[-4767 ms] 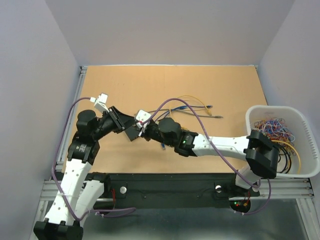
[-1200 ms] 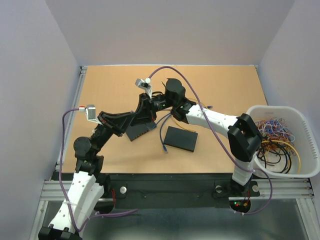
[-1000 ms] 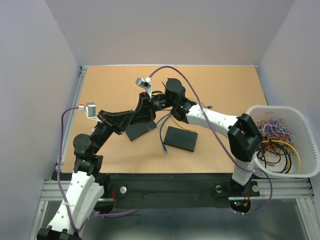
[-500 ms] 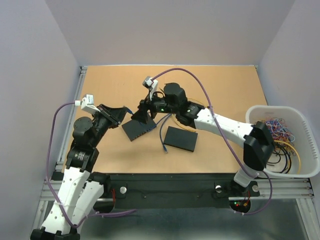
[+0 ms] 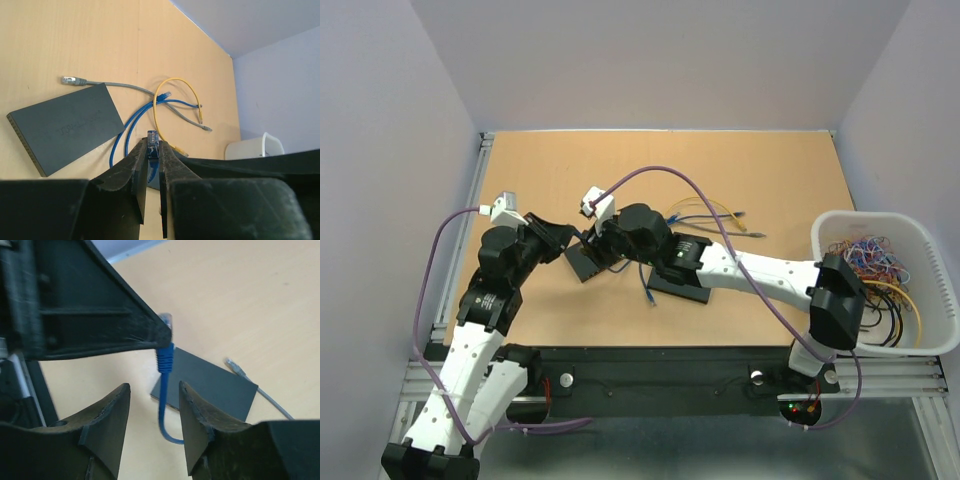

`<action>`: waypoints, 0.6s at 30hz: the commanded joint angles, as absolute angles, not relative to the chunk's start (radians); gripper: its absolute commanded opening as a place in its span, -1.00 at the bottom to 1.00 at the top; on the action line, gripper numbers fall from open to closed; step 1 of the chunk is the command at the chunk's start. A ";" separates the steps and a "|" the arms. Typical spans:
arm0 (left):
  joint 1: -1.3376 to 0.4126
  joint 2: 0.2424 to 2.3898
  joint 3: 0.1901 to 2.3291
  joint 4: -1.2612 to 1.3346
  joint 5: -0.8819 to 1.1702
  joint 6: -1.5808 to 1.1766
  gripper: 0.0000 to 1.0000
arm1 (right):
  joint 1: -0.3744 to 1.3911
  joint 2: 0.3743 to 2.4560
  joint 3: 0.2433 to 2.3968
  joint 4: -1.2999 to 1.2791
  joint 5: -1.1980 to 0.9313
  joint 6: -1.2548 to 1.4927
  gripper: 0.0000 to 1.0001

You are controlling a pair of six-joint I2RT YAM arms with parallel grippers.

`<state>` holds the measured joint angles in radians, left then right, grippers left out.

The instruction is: Insert the plug into the switch port

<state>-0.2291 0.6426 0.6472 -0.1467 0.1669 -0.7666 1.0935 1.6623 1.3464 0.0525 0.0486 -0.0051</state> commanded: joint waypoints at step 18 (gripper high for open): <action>-0.233 0.629 0.620 -0.095 0.169 -0.742 -1.00 | 1.083 1.764 1.483 0.083 0.130 -0.006 -0.22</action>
<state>-0.2291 0.6441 0.6270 -0.1390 0.1669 -0.7620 1.0817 1.7615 1.4281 0.0299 0.1097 -0.0101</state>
